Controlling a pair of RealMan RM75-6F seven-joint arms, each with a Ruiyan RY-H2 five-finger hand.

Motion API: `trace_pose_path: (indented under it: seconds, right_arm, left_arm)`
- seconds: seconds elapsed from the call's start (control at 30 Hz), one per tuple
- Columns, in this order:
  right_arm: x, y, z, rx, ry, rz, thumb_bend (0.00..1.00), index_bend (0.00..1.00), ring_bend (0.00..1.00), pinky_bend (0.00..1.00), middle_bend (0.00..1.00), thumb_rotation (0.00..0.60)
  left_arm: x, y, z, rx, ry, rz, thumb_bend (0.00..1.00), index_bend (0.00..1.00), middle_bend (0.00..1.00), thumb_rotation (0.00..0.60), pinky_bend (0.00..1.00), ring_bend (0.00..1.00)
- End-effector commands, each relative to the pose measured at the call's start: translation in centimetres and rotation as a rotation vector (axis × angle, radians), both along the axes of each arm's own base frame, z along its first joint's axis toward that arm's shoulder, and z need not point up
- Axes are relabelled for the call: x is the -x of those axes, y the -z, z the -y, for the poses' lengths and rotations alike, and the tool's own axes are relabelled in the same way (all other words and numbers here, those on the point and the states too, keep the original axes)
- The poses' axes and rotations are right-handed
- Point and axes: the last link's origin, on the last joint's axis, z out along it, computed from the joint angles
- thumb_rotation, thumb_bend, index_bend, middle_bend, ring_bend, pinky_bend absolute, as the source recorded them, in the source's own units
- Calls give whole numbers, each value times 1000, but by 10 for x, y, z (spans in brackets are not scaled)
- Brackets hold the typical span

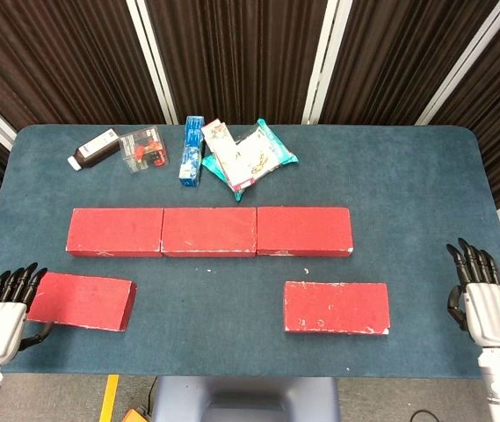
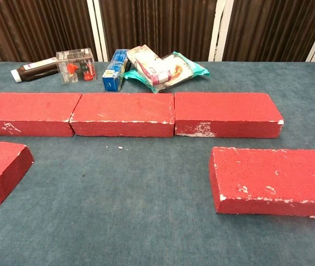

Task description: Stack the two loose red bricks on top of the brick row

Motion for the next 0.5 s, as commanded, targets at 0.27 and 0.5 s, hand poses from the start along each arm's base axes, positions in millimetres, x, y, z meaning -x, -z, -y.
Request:
trace_pose_path:
  seconds: [0.27,0.5]
  right_arm:
    - [-3,5,-1,-24,-9,3,904,126,0,0,42,600]
    - [-2,5,-5,-34,-11,-2,904,124,0,0,42,600]
  left_arm:
    - [0,-6,3,-5,-6,18,242,0,0,600,0,0]
    - [3,-6,3,16,-49,34,204,0,0,600,0,0]
